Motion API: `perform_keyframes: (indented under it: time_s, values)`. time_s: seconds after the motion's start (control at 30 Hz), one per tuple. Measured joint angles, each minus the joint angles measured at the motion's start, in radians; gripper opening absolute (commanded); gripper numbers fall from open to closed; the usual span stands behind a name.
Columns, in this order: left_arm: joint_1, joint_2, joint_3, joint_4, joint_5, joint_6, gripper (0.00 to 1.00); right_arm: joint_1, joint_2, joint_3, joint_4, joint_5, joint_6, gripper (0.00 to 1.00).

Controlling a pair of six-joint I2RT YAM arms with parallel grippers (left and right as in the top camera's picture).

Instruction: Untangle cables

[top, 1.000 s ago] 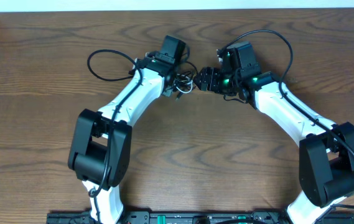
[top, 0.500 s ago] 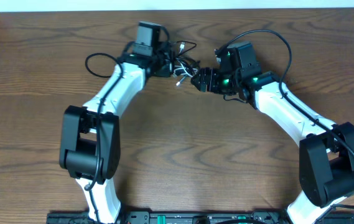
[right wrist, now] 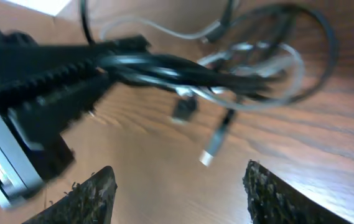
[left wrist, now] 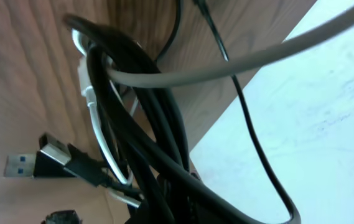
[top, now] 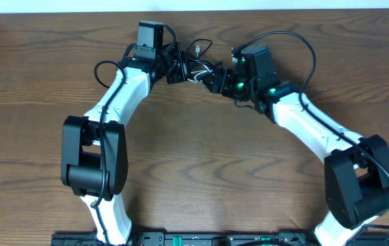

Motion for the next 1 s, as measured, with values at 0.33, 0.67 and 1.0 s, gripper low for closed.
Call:
perform_keyframes:
  time_s: [0.33, 0.67, 1.0]
  values:
    - [0.0, 0.0, 0.0, 0.0, 0.045, -0.019, 0.07, 0.065, 0.024, 0.0, 0.064, 0.127, 0.105, 0.64]
    - [0.0, 0.0, 0.0, 0.0, 0.048, -0.019, 0.07, 0.065, 0.059, 0.0, 0.05, 0.185, 0.159, 0.68]
    - [0.0, 0.0, 0.0, 0.0, 0.048, -0.019, 0.07, 0.065, 0.156, -0.001, 0.23, 0.207, 0.241, 0.68]
